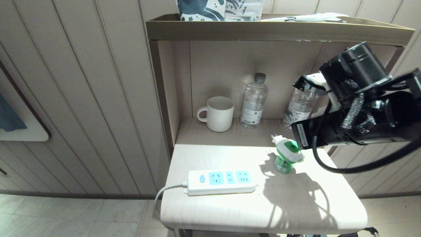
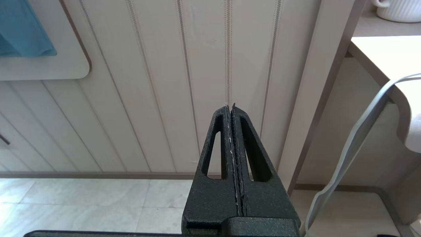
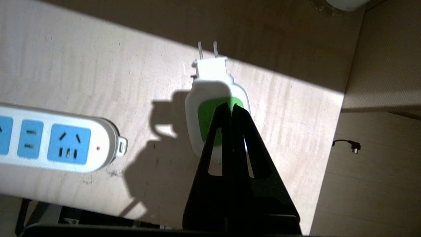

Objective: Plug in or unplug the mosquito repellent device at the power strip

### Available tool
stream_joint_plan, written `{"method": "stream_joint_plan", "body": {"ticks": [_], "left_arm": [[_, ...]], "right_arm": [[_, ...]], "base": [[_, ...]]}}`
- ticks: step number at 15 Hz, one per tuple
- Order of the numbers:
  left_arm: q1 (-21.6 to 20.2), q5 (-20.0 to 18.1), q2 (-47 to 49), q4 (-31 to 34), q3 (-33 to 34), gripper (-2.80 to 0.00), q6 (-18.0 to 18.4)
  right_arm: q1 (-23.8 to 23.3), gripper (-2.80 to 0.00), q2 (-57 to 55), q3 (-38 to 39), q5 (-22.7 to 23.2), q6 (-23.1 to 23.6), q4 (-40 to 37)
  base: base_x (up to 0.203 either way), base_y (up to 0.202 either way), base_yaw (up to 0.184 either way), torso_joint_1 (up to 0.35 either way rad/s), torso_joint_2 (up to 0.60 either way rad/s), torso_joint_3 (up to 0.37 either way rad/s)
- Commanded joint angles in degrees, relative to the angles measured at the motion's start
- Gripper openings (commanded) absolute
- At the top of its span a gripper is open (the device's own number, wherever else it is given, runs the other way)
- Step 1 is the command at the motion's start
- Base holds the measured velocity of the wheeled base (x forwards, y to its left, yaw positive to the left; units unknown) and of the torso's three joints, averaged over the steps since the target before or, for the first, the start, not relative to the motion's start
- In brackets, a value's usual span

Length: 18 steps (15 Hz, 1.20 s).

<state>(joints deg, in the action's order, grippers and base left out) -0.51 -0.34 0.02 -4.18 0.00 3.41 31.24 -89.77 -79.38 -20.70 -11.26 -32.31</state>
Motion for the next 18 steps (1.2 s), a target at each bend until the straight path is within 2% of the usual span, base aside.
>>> {"method": "stream_joint_plan", "body": {"ticks": [1, 3, 6, 10, 13, 15, 18], "left_arm": [[0.0, 0.0, 0.0, 0.0, 0.0, -2.80, 0.0], [0.0, 0.0, 0.0, 0.0, 0.0, -2.80, 0.0], [0.0, 0.0, 0.0, 0.0, 0.0, -2.80, 0.0], [0.0, 0.0, 0.0, 0.0, 0.0, -2.80, 0.0], [0.0, 0.0, 0.0, 0.0, 0.0, -2.80, 0.0], [0.0, 0.0, 0.0, 0.0, 0.0, -2.80, 0.0], [0.0, 0.0, 0.0, 0.0, 0.0, -2.80, 0.0]], "right_arm": [[0.7, -2.80, 6.8, 4.8, -0.2, 0.0, 1.0], [0.8, -2.80, 9.8, 10.1, -0.2, 0.4, 5.3], [1.4, -2.80, 12.8, 19.7, -0.2, 1.3, 16.3], [1.9, -2.80, 16.5, 32.2, -1.6, 5.1, 40.0], [2.0, -2.80, 18.0, 34.9, -2.6, 6.7, 42.2], [2.2, -2.80, 18.0, 35.8, -6.6, 8.6, 42.8], [2.6, -2.80, 18.1, 35.7, -5.5, 8.6, 43.2]], "base": [[0.000, 0.000, 0.000, 0.000, 0.00, 0.000], [0.000, 0.000, 0.000, 0.000, 0.00, 0.000], [0.000, 0.000, 0.000, 0.000, 0.00, 0.000], [0.000, 0.000, 0.000, 0.000, 0.00, 0.000], [0.000, 0.000, 0.000, 0.000, 0.00, 0.000], [0.000, 0.000, 0.000, 0.000, 0.00, 0.000], [0.000, 0.000, 0.000, 0.000, 0.00, 0.000]]}}
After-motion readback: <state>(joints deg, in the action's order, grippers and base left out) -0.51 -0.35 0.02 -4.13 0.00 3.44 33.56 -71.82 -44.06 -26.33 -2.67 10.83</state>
